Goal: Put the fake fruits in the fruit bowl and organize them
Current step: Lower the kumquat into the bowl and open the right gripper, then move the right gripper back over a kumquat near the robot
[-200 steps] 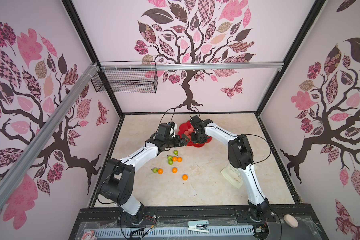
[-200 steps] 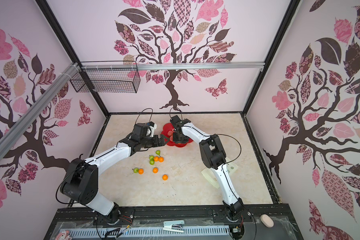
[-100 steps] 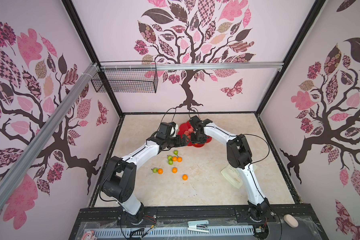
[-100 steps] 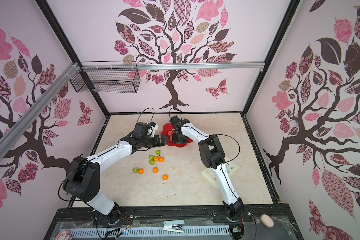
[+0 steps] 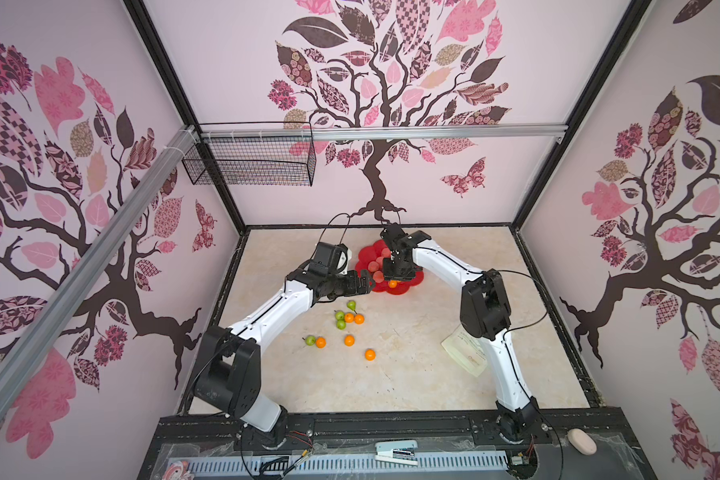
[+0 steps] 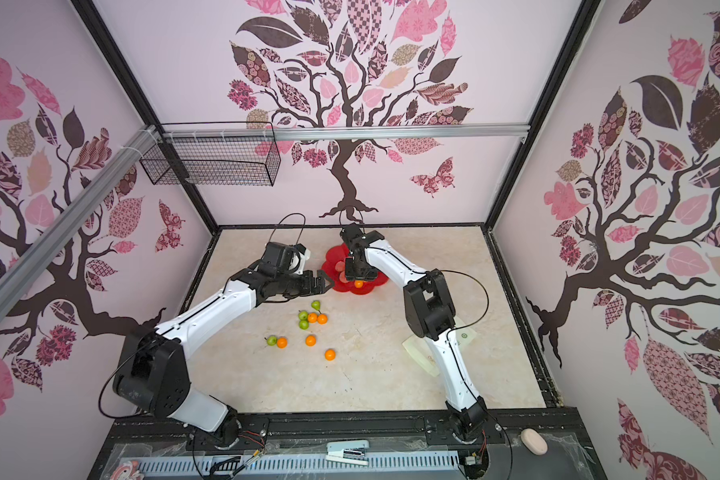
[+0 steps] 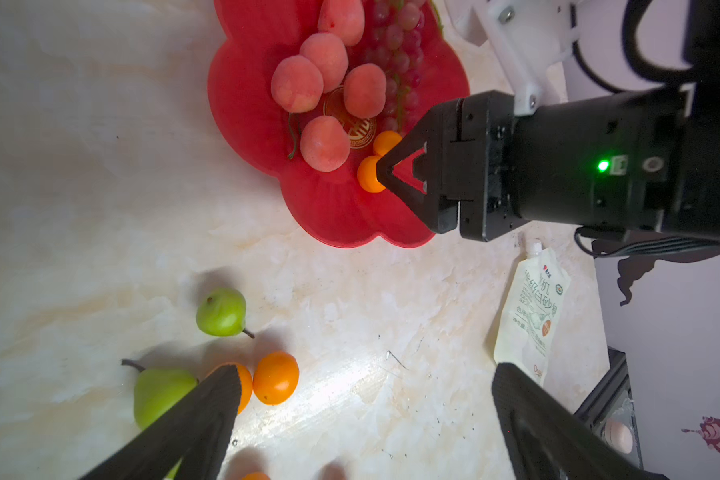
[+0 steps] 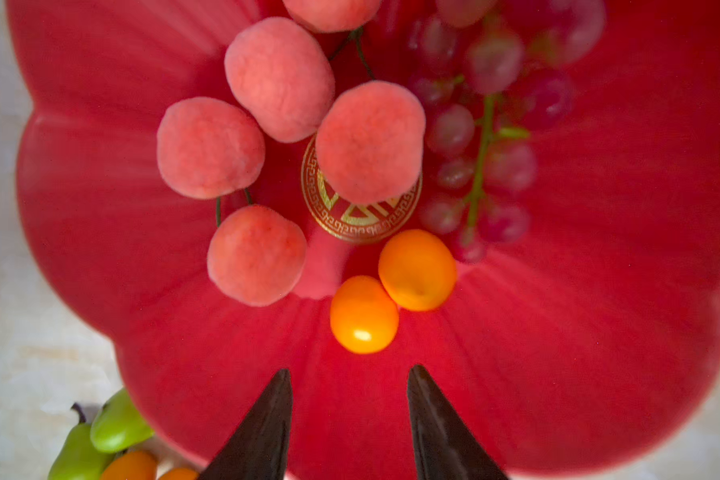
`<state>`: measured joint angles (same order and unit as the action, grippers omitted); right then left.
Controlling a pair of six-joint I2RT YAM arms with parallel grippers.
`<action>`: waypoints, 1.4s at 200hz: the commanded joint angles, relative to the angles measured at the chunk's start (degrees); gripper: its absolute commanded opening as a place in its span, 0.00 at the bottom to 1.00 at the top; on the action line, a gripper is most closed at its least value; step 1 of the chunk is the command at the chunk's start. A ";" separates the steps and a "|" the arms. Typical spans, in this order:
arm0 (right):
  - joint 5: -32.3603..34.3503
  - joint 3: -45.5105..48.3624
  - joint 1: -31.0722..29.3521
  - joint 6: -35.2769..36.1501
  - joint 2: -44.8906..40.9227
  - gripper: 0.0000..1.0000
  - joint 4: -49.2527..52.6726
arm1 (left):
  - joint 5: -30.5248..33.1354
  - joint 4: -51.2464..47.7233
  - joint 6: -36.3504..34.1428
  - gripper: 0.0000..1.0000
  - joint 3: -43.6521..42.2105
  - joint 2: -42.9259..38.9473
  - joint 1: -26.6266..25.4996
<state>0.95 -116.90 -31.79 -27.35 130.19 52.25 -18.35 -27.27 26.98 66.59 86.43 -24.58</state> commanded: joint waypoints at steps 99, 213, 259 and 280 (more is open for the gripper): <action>0.52 36.79 -8.12 -8.60 -35.76 0.47 -10.49 | 8.76 -7.72 8.03 0.98 -18.68 -27.45 -9.16; -1.03 44.00 -27.29 -19.92 -30.81 0.49 -15.93 | 7.78 -13.89 16.55 0.99 -31.47 -45.79 -9.39; -1.53 42.28 -28.24 -19.42 -26.07 0.50 -15.88 | 10.05 -14.24 20.70 0.98 -35.39 -49.90 -9.35; -1.40 39.60 -28.24 -18.14 -23.10 0.50 -13.94 | 10.77 -13.75 21.57 0.98 -35.65 -49.05 -9.39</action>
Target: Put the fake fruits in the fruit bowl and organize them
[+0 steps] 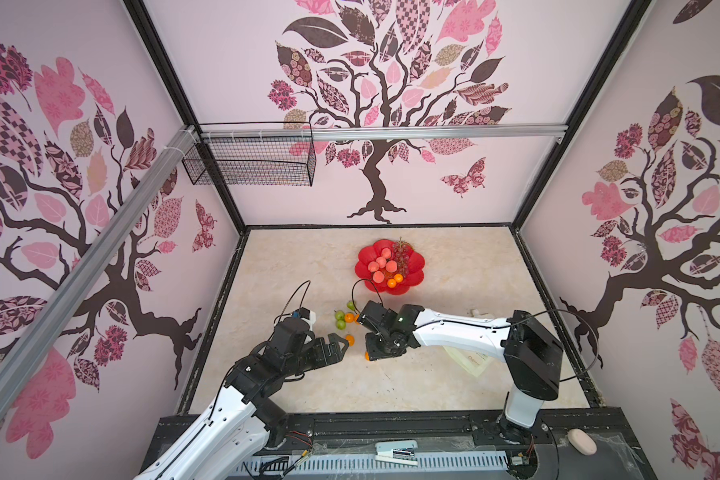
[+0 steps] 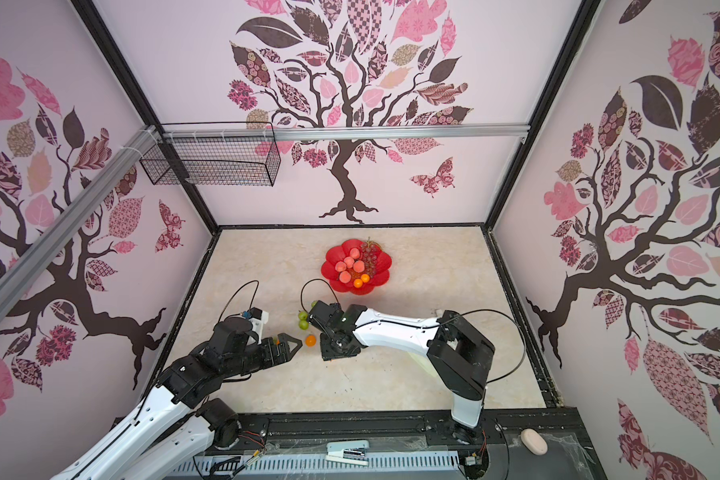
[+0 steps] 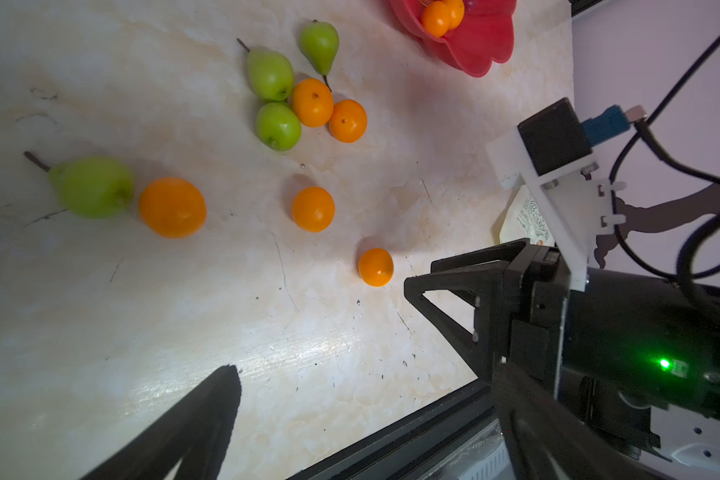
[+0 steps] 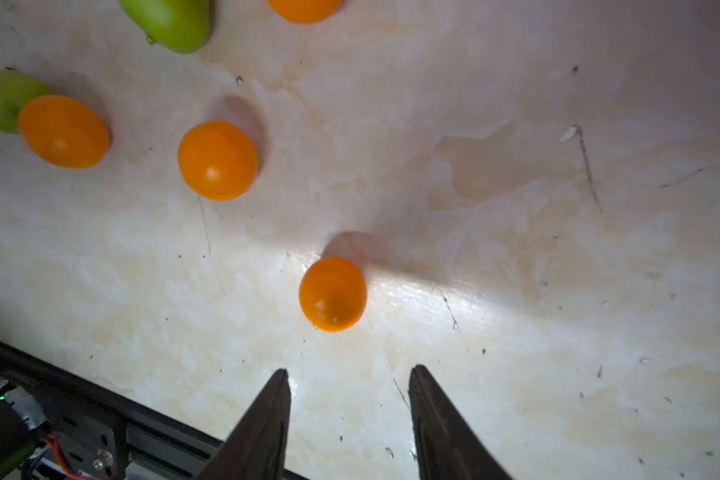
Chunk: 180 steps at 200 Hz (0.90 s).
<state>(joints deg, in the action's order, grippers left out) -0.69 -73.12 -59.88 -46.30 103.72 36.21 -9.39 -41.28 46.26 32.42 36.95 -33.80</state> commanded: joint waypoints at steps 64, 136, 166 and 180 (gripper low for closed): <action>-1.46 -6.42 -0.20 1.48 7.40 0.50 1.99 | 4.28 -0.56 4.62 0.98 -2.53 -1.00 0.29; -2.54 -7.20 -0.15 2.27 10.38 0.50 2.11 | 4.19 -0.84 5.61 0.99 -3.95 -3.64 2.02; -1.82 -7.55 -0.15 2.44 11.15 0.49 2.29 | 3.77 -0.56 5.09 0.98 -3.67 -2.94 2.53; -1.64 -7.64 -0.15 2.49 11.62 0.49 2.29 | 3.59 -0.39 5.02 0.98 -3.76 -2.85 2.78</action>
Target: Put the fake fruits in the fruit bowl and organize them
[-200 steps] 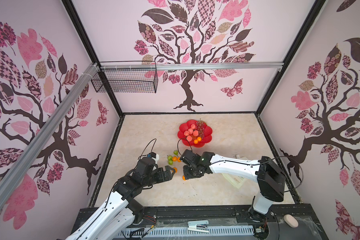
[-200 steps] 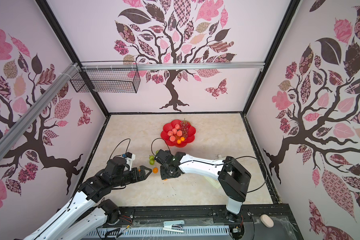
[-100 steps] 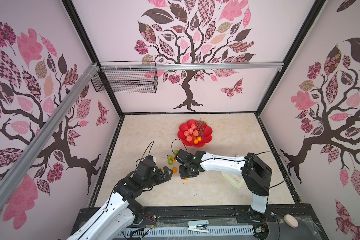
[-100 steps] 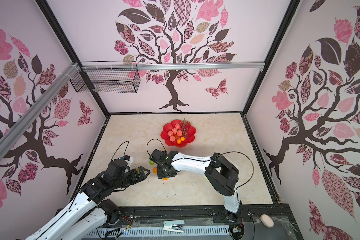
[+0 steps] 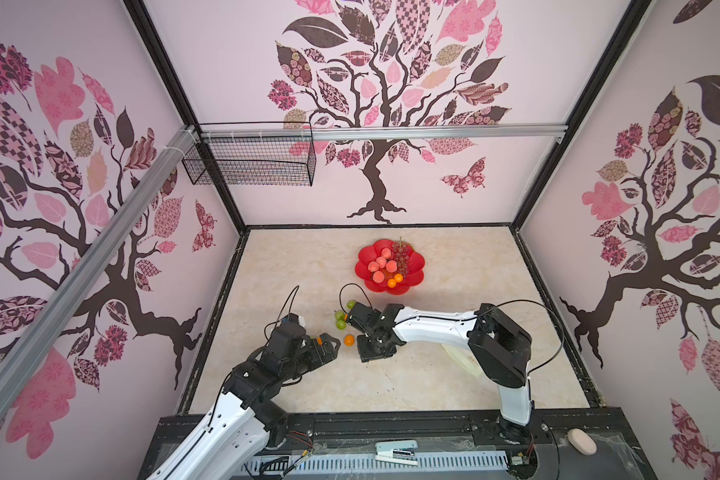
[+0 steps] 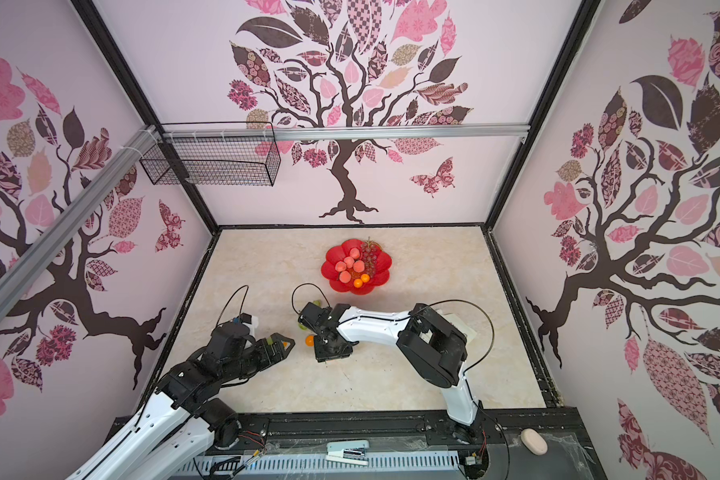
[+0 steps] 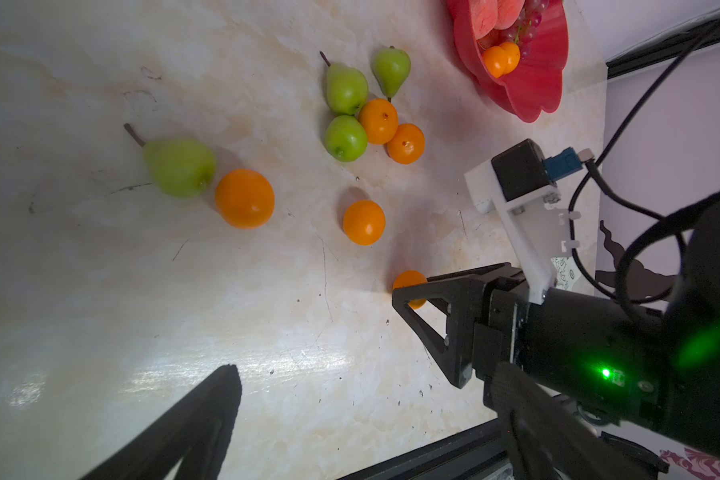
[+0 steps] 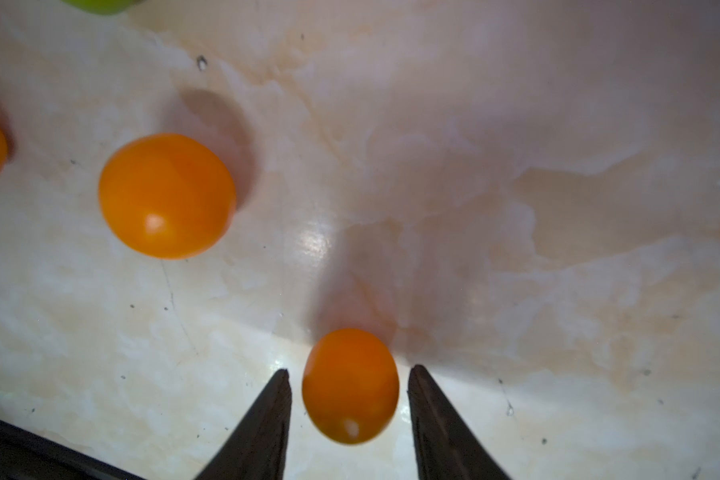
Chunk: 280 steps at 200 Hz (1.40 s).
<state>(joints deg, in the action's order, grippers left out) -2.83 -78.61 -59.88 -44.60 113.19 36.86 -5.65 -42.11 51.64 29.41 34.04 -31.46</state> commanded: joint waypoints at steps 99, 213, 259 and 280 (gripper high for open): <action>0.80 -2.27 -0.15 1.01 4.10 0.46 1.60 | -0.88 0.93 -0.48 0.98 -1.11 0.88 1.27; 1.11 -1.11 -0.11 1.01 3.30 0.38 1.81 | -2.25 2.02 -4.44 0.98 3.58 9.58 2.54; -0.71 1.27 1.78 0.40 -0.90 0.37 0.32 | -1.53 1.06 -7.53 0.99 8.79 12.91 2.55; -1.99 3.85 3.88 0.06 -4.78 0.37 -1.37 | -0.11 1.02 -8.51 0.99 10.49 13.46 2.54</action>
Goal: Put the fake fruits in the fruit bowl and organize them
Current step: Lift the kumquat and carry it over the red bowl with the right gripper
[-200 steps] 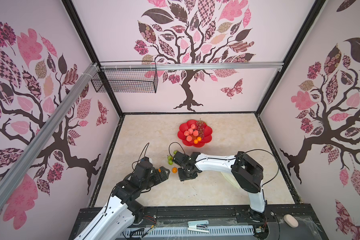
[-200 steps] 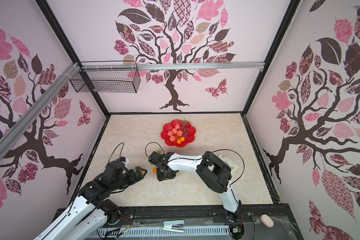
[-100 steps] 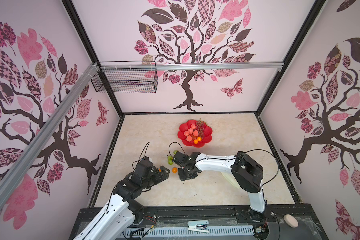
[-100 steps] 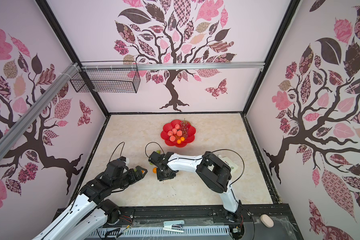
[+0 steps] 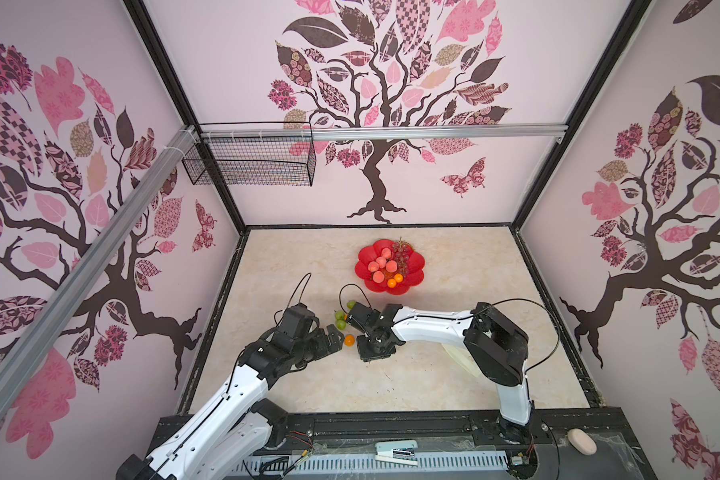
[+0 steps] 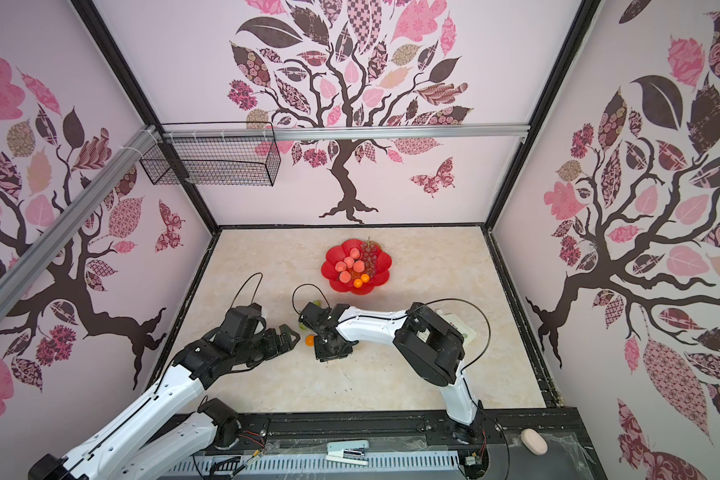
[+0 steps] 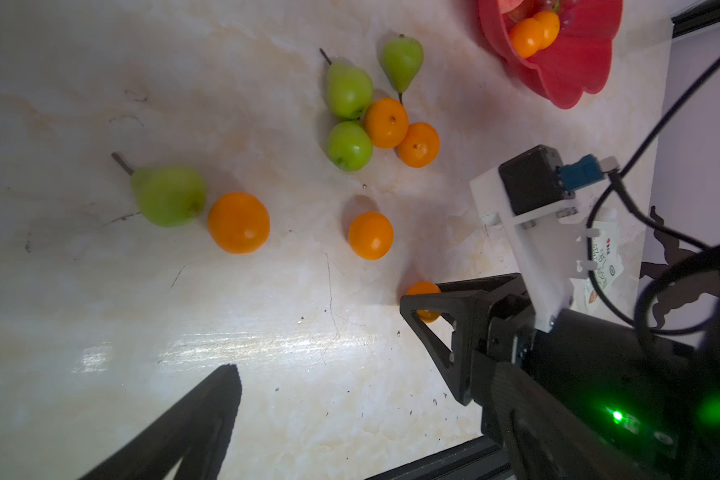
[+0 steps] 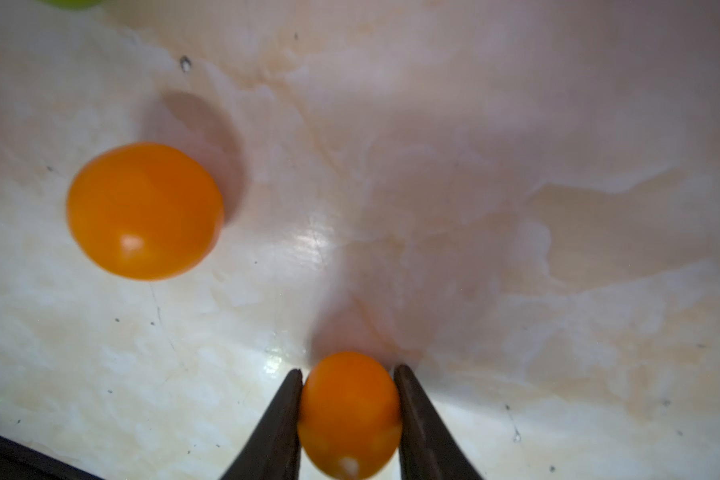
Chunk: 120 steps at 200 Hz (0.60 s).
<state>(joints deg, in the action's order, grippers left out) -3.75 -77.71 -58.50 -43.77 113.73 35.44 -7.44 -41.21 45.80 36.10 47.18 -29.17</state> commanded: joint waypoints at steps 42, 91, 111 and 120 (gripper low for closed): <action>-0.39 4.25 7.85 0.63 -11.16 0.36 1.20 | 3.52 0.12 -5.01 0.98 8.49 3.51 0.36; 1.94 1.28 13.39 3.77 -13.45 0.36 3.73 | 4.24 -0.35 -7.86 0.98 17.17 12.57 1.04; 2.34 -0.91 15.71 5.35 -12.72 0.36 4.31 | 3.56 0.69 -8.75 0.98 20.53 16.56 1.42; 2.28 -2.12 16.79 6.01 -12.12 0.36 4.55 | 2.63 1.49 -9.05 0.98 21.76 18.28 1.63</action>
<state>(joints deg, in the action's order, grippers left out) -2.79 -76.01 -43.90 -40.45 102.39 37.41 -4.12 -41.50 39.13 53.21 62.24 -28.14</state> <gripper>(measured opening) 0.363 0.986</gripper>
